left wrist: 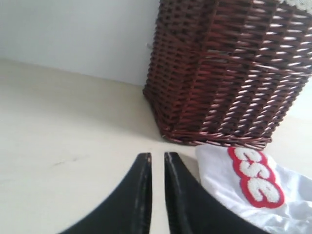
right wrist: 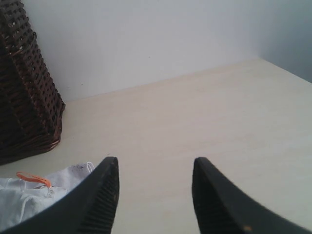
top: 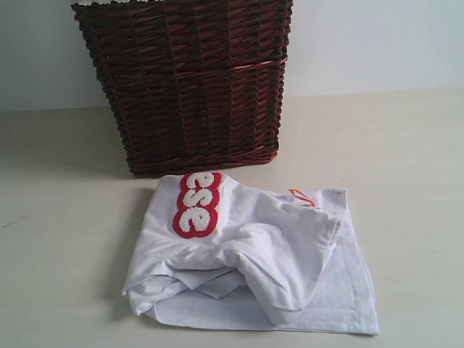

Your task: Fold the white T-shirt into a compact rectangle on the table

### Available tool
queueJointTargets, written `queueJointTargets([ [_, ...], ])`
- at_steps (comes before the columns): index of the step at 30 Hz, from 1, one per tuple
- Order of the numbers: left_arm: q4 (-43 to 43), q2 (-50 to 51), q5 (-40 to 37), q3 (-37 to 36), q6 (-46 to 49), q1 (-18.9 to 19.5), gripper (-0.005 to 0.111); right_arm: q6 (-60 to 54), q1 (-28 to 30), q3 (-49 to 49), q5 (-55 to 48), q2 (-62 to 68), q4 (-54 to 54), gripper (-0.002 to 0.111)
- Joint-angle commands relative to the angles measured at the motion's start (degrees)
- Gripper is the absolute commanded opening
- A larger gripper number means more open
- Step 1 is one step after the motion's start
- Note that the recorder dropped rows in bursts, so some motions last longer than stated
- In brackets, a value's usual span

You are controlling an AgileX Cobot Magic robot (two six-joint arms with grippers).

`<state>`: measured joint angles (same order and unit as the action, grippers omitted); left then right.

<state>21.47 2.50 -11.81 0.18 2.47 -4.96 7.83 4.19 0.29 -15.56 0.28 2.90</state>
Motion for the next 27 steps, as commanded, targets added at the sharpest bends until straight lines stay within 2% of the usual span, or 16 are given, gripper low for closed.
queueJointTargets([
  [1, -21.5, 0.2, -4.2, -0.2, -22.3, -0.2, 0.012, -0.5, -0.2, -0.3, 0.7, -0.3, 0.0, 0.046],
  [3, -18.6, 0.2, -7.6, -0.2, -18.3, -0.2, 0.012, -0.5, -0.2, -0.3, 0.7, -0.3, 0.0, 0.046],
  [6, -16.7, 0.2, -7.8, -0.2, -9.0, -0.2, 0.012, -0.5, -0.2, -0.3, 0.7, -0.3, 0.0, 0.046],
  [27, -16.2, 0.2, -7.1, -0.2, -7.2, -0.2, 0.012, -0.5, -0.2, -0.3, 0.7, -0.3, 0.0, 0.046],
])
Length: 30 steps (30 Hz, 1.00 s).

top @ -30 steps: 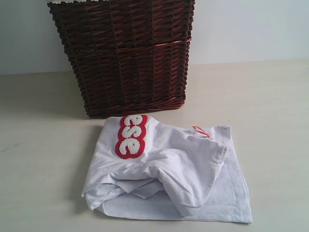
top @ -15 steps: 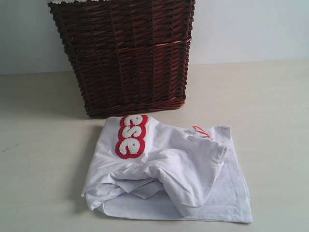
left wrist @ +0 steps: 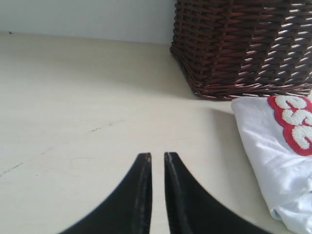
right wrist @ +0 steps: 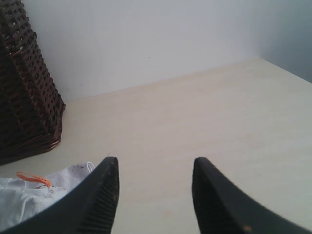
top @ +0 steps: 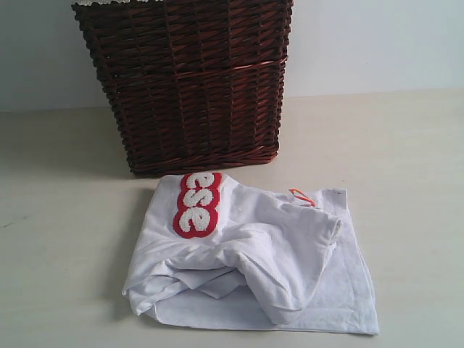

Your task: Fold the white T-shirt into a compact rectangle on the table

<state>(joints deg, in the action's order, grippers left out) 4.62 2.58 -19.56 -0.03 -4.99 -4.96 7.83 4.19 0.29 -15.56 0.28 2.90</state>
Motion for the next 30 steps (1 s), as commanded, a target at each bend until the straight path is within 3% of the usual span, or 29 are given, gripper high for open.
queueJointTargets([
  [1, 0.6, 0.1, 0.6, 0.0, 0.3, -0.2, 0.012, -0.5, -0.2, -0.3, 0.7, -0.3, 0.0, 0.046],
  [10, 0.5, 0.1, 0.6, 0.0, 0.3, -0.2, 0.012, -0.1, -3.9, 2.7, -0.1, 5.3, 0.4, 0.046],
  [16, 0.5, 0.1, 0.6, 0.0, 0.3, -0.2, 0.012, -0.3, -4.5, 18.5, -3.9, 30.9, 1.6, 0.046],
  [23, 0.5, 0.1, 0.6, 0.0, 0.3, -0.2, 0.012, -0.9, -4.5, 41.8, -16.3, 55.5, 1.3, 0.046],
  [25, 0.5, 0.1, 0.6, 0.0, 0.3, -0.2, 0.012, -11.8, -4.5, 45.0, -19.6, 59.3, 6.7, 0.046],
  [29, 0.5, 0.1, 0.6, 0.0, 0.3, -0.2, 0.012, -63.2, -4.5, 47.4, -39.8, 69.1, 34.9, 0.037],
  [30, 0.5, 0.1, 0.6, 0.0, 0.3, -0.2, 0.012, -70.3, -4.5, 47.4, -44.8, 71.9, 39.0, 0.033],
])
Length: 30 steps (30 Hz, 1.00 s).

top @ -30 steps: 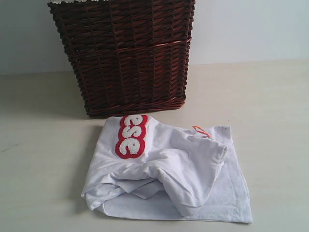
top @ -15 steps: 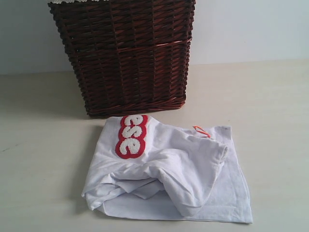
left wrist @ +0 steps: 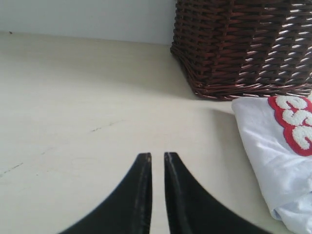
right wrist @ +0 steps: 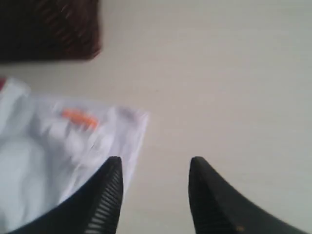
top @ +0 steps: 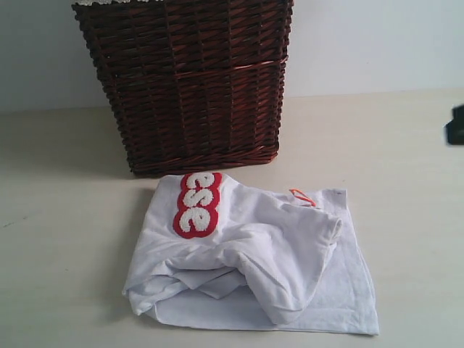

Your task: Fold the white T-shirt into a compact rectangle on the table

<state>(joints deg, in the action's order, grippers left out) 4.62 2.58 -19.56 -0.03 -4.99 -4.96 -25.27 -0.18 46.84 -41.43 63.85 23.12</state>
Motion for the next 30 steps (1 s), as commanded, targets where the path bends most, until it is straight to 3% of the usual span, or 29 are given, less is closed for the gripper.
queueJointTargets([
  [1, 0.5, 0.1, 0.6, 0.0, 0.3, -0.2, 0.012, -42.4, -0.1, 0.9, -23.7, 10.3, 23.0, 0.03],
  [4, 0.5, 0.1, 0.6, 0.0, 0.3, -0.2, 0.012, -51.1, -0.1, 0.9, -27.3, 15.5, 31.5, 0.025],
  [9, 0.5, 0.1, 0.6, 0.0, 0.3, -0.2, 0.012, -53.9, -0.1, 0.9, -19.8, 20.3, 41.5, 0.025],
  [10, 0.5, 0.1, 0.6, 0.0, 0.3, -0.2, 0.012, -56.9, -0.2, 0.9, -16.7, 21.8, 43.0, 0.025],
  [11, 0.5, 0.1, 0.6, 0.0, 0.3, -0.2, 0.012, -57.5, -1.3, 0.9, -4.4, 24.1, 46.0, 0.023],
  [13, 0.5, 0.1, 0.6, 0.0, 0.3, -0.2, 0.012, -62.2, -4.4, 1.0, 9.9, 29.2, 46.6, 0.014],
  [16, 0.5, 0.1, 0.6, 0.0, 0.3, -0.2, 0.012, -63.5, -8.8, 1.0, 5.1, 36.3, 32.9, 0.001],
  [19, 0.5, 0.1, 0.6, 0.0, 0.3, -0.2, 0.012, -51.9, -11.7, 1.0, 12.0, 41.8, 17.9, 0.0],
  [22, 0.5, 0.1, 0.6, 0.0, 0.3, -0.2, 0.012, -46.6, -11.8, 1.0, 12.7, 41.5, 10.8, 0.0],
  [25, 0.5, 0.1, 0.6, 0.0, 0.3, -0.2, 0.012, -52.8, -11.8, 1.0, 12.7, 35.8, 10.8, 0.014],
  [26, 0.5, 0.1, 0.6, 0.0, 0.3, -0.2, 0.012, -58.9, -11.8, 1.0, 11.2, 31.3, 11.1, 0.03],
  [27, 0.5, 0.1, 0.6, 0.0, 0.3, -0.2, 0.012, -62.0, -11.8, 1.0, 9.6, 29.2, 11.7, 0.04],
  [28, 0.5, 0.1, 0.6, 0.0, 0.3, -0.2, 0.012, -67.7, -11.8, 1.0, 2.9, 26.2, 14.2, 0.056],
  [29, 0.5, 0.1, 0.6, 0.0, 0.3, -0.2, 0.012, -76.7, -12.2, -0.1, -3.7, 25.1, 18.2, 0.062],
  [30, 0.5, 0.1, 0.6, 0.0, 0.3, -0.2, 0.012, -82.0, -12.7, -1.1, -4.1, 25.1, 19.5, 0.062],
])
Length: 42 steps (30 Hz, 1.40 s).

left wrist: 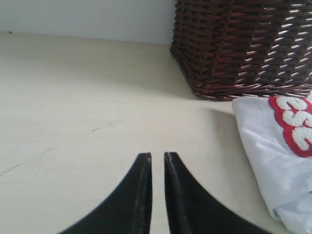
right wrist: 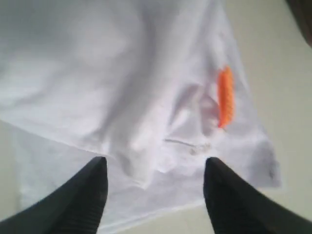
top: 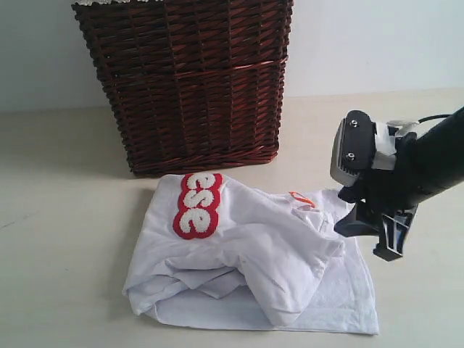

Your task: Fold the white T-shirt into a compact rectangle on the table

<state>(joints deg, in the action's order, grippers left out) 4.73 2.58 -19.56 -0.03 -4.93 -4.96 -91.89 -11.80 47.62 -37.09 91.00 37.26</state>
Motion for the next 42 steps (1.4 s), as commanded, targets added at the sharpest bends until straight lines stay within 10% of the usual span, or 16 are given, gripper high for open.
queueJointTargets([
  [1, 0.4, 0.1, 0.6, 0.0, 0.2, -0.2, 0.012, -27.9, -2.7, -5.2, -5.1, -1.1, 8.1, 0.062],
  [16, 0.4, 0.1, 0.6, 0.0, 0.2, -0.2, 0.012, -29.4, -10.9, -7.6, 14.4, 13.2, 15.6, 0.058],
  [25, 0.4, 0.1, 0.6, 0.0, 0.2, -0.2, 0.012, -29.0, -10.9, -7.6, 14.4, 12.6, 15.9, 0.0],
  [31, 0.4, 0.1, 0.6, 0.0, 0.2, -0.2, 0.012, -26.2, -10.9, -7.6, 12.8, 10.6, 15.8, 0.003],
  [36, 0.4, 0.1, 0.6, 0.0, 0.2, -0.2, 0.012, -25.8, -10.9, -7.6, -0.8, 8.6, 15.7, 0.05],
  [42, 0.4, 0.1, 0.6, 0.0, 0.2, -0.2, 0.012, -26.6, -10.9, -7.6, 4.5, 8.5, 17.5, 0.025],
])
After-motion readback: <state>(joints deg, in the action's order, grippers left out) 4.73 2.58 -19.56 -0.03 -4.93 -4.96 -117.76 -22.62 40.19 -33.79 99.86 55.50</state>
